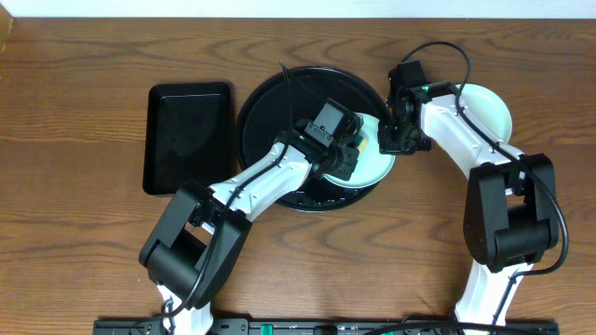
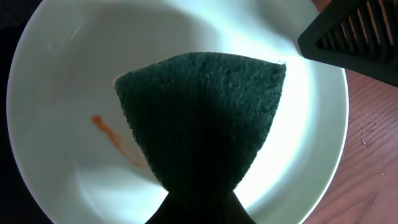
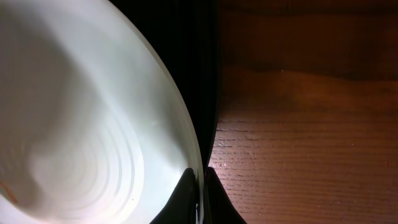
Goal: Clean dirty plates on tray and stack at the side
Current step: 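Scrub the mint plate's surface with the sponge in the left gripper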
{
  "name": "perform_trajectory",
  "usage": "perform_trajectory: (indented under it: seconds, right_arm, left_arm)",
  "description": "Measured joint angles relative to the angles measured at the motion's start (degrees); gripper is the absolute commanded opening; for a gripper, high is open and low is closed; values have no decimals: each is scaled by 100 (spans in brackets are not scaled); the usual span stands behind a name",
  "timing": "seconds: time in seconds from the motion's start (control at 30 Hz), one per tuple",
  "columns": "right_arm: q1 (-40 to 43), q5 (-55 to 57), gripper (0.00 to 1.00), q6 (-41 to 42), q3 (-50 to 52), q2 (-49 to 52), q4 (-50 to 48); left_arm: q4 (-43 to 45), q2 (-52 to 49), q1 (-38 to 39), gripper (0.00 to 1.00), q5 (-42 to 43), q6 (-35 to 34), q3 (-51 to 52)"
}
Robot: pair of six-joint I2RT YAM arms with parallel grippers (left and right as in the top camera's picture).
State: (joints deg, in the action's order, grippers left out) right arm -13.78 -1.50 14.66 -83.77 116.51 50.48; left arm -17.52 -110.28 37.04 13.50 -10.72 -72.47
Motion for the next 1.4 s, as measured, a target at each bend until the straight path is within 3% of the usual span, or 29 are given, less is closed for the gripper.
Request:
perform_trajectory:
  seconds: [1.4]
  right_arm:
    - [0, 17, 1, 0, 0, -13, -22]
  left_arm:
    - [332, -396, 170, 7, -619, 0, 72]
